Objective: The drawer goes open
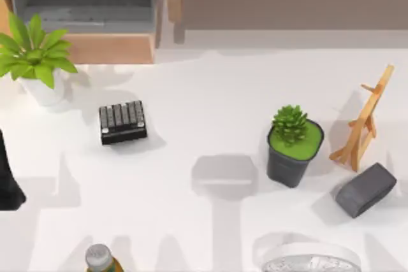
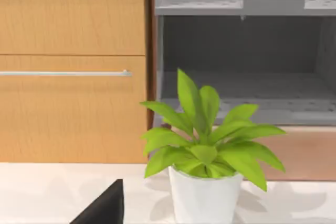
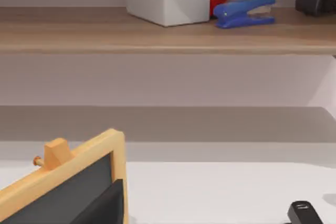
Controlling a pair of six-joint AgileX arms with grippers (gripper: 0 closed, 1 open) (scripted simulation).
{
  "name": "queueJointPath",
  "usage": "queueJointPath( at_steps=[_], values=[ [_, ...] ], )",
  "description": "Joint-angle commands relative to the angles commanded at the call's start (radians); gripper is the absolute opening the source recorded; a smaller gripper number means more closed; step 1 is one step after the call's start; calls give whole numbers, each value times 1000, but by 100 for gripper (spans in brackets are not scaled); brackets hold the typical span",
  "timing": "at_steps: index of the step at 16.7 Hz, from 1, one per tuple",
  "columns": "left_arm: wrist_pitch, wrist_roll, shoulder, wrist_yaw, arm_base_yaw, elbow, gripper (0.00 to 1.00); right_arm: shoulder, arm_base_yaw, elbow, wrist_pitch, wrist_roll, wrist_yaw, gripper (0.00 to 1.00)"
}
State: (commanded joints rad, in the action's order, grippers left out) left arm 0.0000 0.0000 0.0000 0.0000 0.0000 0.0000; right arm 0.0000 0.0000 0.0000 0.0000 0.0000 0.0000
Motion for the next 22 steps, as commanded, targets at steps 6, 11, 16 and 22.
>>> queueJointPath(
  at_steps=[6,11,16,22],
  values=[
    [86,5,110,-60,-55,57,100,0,0,0,0,0,0,100],
    [302,8,454,-207,-206,195,100,0,0,0,0,0,0,100],
    [545,11,876,-372,-380,351,100,0,0,0,0,0,0,100],
    [743,17,1215,-507,-518,478,100,0,0,0,0,0,0,100]
  ],
)
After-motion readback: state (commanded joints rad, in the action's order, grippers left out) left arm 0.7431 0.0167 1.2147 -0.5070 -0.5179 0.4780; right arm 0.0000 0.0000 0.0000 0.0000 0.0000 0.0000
